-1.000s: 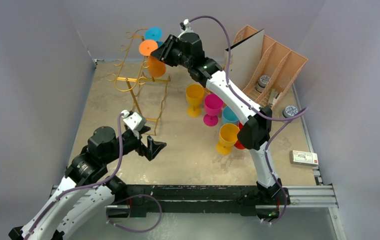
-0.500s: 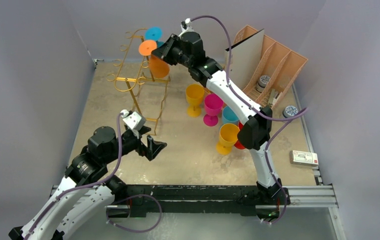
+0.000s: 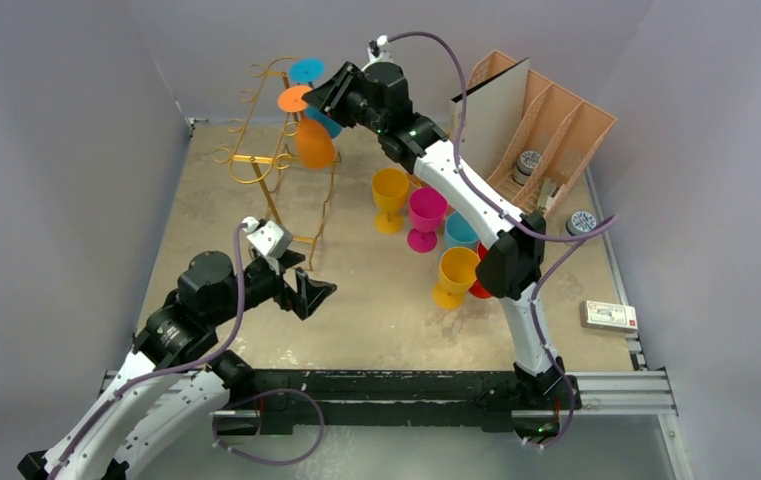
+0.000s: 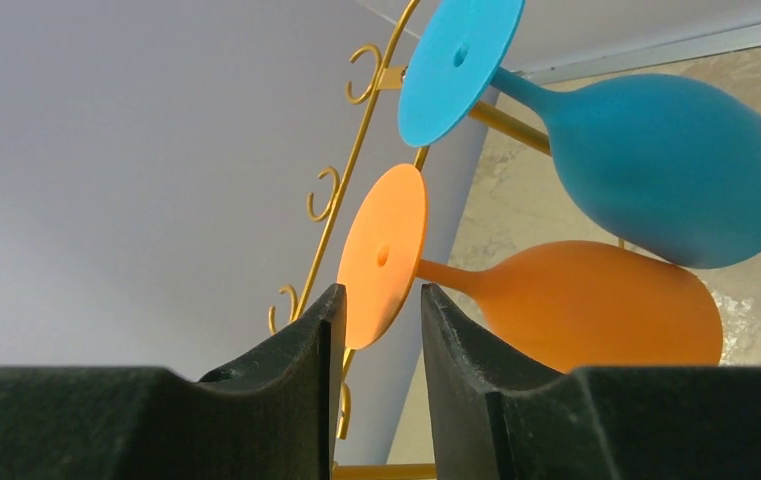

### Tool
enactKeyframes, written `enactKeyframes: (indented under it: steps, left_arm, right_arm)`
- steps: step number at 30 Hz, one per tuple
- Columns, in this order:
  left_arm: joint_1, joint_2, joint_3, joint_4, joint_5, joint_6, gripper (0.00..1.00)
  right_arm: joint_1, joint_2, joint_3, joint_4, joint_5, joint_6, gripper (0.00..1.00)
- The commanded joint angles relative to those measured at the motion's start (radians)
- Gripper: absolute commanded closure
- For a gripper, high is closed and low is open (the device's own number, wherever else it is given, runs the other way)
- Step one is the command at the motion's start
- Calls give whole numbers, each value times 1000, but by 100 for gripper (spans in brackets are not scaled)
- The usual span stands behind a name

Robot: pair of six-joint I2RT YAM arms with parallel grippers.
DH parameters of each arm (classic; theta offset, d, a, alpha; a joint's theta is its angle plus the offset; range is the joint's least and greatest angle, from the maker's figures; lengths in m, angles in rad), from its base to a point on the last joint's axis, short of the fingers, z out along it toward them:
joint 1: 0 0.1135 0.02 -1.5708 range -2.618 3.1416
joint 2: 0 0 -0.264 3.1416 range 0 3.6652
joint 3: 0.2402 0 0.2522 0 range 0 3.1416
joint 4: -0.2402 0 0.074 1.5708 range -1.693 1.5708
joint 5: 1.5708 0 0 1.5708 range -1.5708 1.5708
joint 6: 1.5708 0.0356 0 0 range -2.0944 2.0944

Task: Take the wine glass off the wine glass rack
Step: Pick up the wine glass from the wine rack.

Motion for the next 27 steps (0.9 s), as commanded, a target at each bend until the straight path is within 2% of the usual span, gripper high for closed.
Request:
enactKeyframes:
  steps: [1, 4, 9, 18, 27]
  left_arm:
    - [2, 20, -5, 57, 20, -40, 7]
    - [2, 29, 2, 52, 31, -43, 7]
    - [2, 21, 13, 40, 29, -37, 7]
    - [2, -15, 3, 35, 19, -32, 7]
    - [2, -13, 6, 29, 18, -34, 7]
  right_arm:
    - [-3, 2, 54, 24, 102, 14, 63]
    - [-3, 27, 90, 18, 102, 15, 64]
    - [-3, 44, 110, 23, 88, 19, 74]
    - [-3, 46, 104, 20, 68, 36, 72]
    - [-3, 39, 100, 20, 57, 54, 87]
